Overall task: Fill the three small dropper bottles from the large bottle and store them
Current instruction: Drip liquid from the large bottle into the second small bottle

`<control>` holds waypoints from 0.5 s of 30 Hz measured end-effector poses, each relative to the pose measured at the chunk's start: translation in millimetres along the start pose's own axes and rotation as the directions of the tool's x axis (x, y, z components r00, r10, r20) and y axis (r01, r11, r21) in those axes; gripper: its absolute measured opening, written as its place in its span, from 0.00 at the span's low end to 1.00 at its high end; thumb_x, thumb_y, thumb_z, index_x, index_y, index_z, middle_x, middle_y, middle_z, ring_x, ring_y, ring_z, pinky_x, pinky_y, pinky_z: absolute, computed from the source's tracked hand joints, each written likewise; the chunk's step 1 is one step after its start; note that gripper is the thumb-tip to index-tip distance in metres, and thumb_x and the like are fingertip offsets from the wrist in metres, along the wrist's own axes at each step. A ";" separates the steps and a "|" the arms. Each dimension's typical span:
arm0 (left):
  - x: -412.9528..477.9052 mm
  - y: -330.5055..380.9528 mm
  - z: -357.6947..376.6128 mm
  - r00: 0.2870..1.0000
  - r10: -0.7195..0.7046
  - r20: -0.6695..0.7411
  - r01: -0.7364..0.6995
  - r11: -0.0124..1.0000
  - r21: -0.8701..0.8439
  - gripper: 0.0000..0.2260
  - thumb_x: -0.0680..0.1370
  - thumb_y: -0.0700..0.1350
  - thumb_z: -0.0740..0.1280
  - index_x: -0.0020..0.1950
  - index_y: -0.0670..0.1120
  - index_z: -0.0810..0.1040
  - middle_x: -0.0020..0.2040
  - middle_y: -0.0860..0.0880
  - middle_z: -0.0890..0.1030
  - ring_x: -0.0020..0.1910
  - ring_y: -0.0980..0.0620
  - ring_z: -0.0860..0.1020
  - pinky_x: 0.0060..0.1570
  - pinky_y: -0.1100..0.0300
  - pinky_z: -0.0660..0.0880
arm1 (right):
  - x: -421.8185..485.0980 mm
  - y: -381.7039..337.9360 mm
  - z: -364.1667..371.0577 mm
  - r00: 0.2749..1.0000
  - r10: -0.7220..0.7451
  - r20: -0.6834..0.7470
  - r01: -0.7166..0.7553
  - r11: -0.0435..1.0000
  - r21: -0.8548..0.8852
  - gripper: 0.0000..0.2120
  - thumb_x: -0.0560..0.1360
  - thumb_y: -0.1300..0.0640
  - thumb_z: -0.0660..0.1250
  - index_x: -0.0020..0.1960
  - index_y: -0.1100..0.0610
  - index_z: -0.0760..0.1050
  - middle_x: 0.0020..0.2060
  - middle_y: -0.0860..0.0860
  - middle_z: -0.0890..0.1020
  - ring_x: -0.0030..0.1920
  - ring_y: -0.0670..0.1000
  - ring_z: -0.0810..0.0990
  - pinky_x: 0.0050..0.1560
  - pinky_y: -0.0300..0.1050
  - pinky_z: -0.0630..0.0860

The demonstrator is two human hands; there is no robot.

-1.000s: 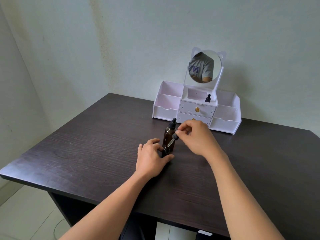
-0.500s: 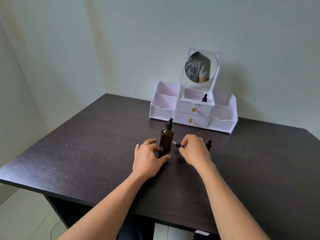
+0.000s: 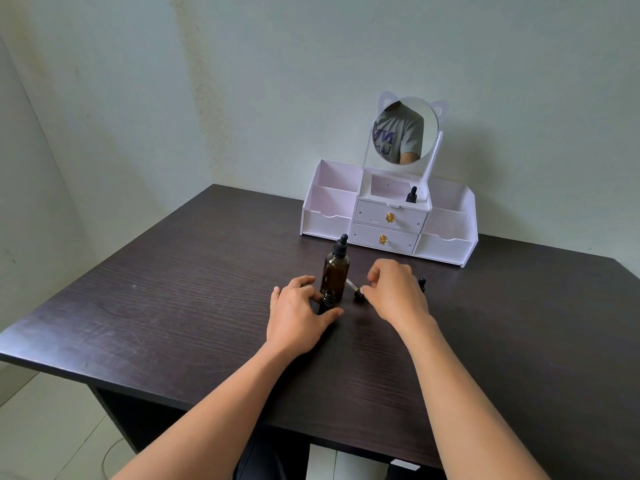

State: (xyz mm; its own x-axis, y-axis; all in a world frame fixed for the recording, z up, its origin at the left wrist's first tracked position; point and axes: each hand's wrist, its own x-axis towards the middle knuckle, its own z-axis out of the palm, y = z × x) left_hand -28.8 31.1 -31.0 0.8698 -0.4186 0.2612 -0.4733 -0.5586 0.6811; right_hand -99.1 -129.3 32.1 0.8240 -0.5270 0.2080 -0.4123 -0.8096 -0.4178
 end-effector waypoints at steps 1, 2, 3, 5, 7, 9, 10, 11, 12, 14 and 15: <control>0.0 0.0 0.0 1.000 0.000 -0.001 0.000 1.000 -0.001 0.14 0.70 0.61 0.75 0.47 0.53 0.82 0.71 0.54 0.71 0.70 0.54 0.69 0.76 0.45 0.50 | 1.8 -2.2 -3.4 1.000 -0.014 -0.025 0.016 0.999 0.043 0.06 0.76 0.55 0.72 0.51 0.53 0.79 0.45 0.49 0.82 0.47 0.52 0.81 0.44 0.46 0.77; 0.1 0.1 0.2 1.000 0.002 -0.003 -0.002 1.000 -0.002 0.14 0.70 0.61 0.75 0.47 0.53 0.82 0.71 0.54 0.71 0.70 0.54 0.69 0.76 0.45 0.50 | 3.6 -5.5 -7.7 0.998 -0.030 -0.057 0.035 0.994 0.104 0.05 0.76 0.54 0.72 0.50 0.53 0.79 0.43 0.48 0.82 0.46 0.50 0.82 0.44 0.45 0.77; 0.1 0.1 0.4 1.000 0.004 -0.004 -0.004 1.000 -0.001 0.14 0.70 0.62 0.75 0.47 0.53 0.82 0.71 0.54 0.71 0.70 0.54 0.69 0.76 0.46 0.50 | 5.8 -10.1 -12.2 0.995 -0.042 -0.088 0.057 0.983 0.176 0.04 0.76 0.53 0.72 0.49 0.53 0.80 0.41 0.46 0.82 0.44 0.47 0.81 0.45 0.43 0.77; 0.1 -0.4 0.5 1.000 0.004 -0.003 -0.004 1.000 0.003 0.15 0.70 0.62 0.74 0.47 0.53 0.82 0.71 0.55 0.71 0.70 0.54 0.69 0.76 0.46 0.50 | 9.8 -21.8 -21.6 0.988 -0.063 -0.144 0.105 0.946 0.306 0.05 0.77 0.52 0.71 0.48 0.53 0.81 0.38 0.44 0.81 0.40 0.40 0.79 0.42 0.37 0.75; 0.5 -1.0 0.6 1.000 0.003 0.003 -0.003 1.000 0.000 0.15 0.70 0.62 0.74 0.47 0.53 0.82 0.71 0.55 0.71 0.70 0.54 0.69 0.76 0.46 0.50 | 13.4 -32.8 -28.8 0.981 -0.085 -0.175 0.145 0.917 0.371 0.06 0.77 0.51 0.70 0.47 0.53 0.82 0.37 0.43 0.81 0.38 0.38 0.77 0.39 0.32 0.71; 0.6 -1.3 0.7 1.000 0.006 0.007 -0.006 1.000 -0.004 0.15 0.70 0.62 0.74 0.47 0.53 0.82 0.72 0.55 0.71 0.70 0.55 0.69 0.76 0.47 0.50 | 16.3 -40.7 -32.7 0.979 -0.111 -0.171 0.168 0.915 0.366 0.07 0.77 0.50 0.70 0.48 0.54 0.82 0.37 0.44 0.80 0.36 0.39 0.76 0.37 0.25 0.68; 0.4 -1.5 0.7 1.000 0.008 0.008 -0.008 1.000 -0.003 0.15 0.70 0.62 0.74 0.47 0.53 0.82 0.72 0.55 0.71 0.70 0.55 0.69 0.76 0.47 0.50 | 17.6 -43.2 -33.6 0.979 -0.122 -0.164 0.174 0.919 0.355 0.08 0.77 0.51 0.70 0.49 0.55 0.82 0.37 0.45 0.80 0.36 0.40 0.76 0.38 0.21 0.67; 0.4 -1.6 0.8 1.000 0.009 0.008 -0.009 1.000 -0.002 0.15 0.70 0.63 0.74 0.47 0.53 0.82 0.71 0.55 0.71 0.70 0.55 0.69 0.76 0.47 0.51 | 19.3 -44.5 -33.2 0.979 -0.128 -0.159 0.177 0.922 0.344 0.08 0.77 0.51 0.71 0.49 0.56 0.82 0.37 0.46 0.80 0.36 0.41 0.76 0.40 0.16 0.64; 0.5 -1.7 0.7 1.000 0.009 0.007 -0.009 1.000 0.000 0.15 0.70 0.63 0.74 0.47 0.53 0.82 0.71 0.55 0.71 0.70 0.55 0.69 0.76 0.46 0.51 | 20.7 -45.4 -32.6 0.979 -0.131 -0.156 0.177 0.926 0.332 0.08 0.77 0.52 0.71 0.50 0.56 0.82 0.38 0.47 0.80 0.37 0.42 0.77 0.40 0.14 0.61; 0.9 -1.6 0.8 1.000 0.010 0.005 -0.010 1.000 0.003 0.16 0.70 0.63 0.74 0.48 0.53 0.83 0.71 0.55 0.71 0.70 0.55 0.69 0.76 0.46 0.51 | 23.4 -46.0 -29.9 0.980 -0.128 -0.153 0.170 0.935 0.312 0.08 0.77 0.52 0.71 0.49 0.56 0.82 0.37 0.47 0.80 0.37 0.42 0.77 0.39 0.18 0.65; 0.9 -1.8 0.7 1.000 0.010 0.005 -0.010 1.000 0.004 0.16 0.70 0.63 0.74 0.48 0.53 0.83 0.71 0.55 0.71 0.70 0.55 0.69 0.76 0.47 0.51 | 24.8 -46.1 -27.8 0.979 -0.128 -0.156 0.171 0.936 0.307 0.07 0.77 0.52 0.71 0.48 0.56 0.82 0.36 0.46 0.80 0.37 0.42 0.77 0.39 0.22 0.66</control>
State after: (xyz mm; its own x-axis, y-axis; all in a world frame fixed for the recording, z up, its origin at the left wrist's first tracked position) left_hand -27.3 31.2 -32.5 0.8641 -0.4278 0.2651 -0.4831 -0.5573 0.6753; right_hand -70.5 -112.2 81.1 0.7995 -0.4525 0.3950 -0.1255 -0.7689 -0.6269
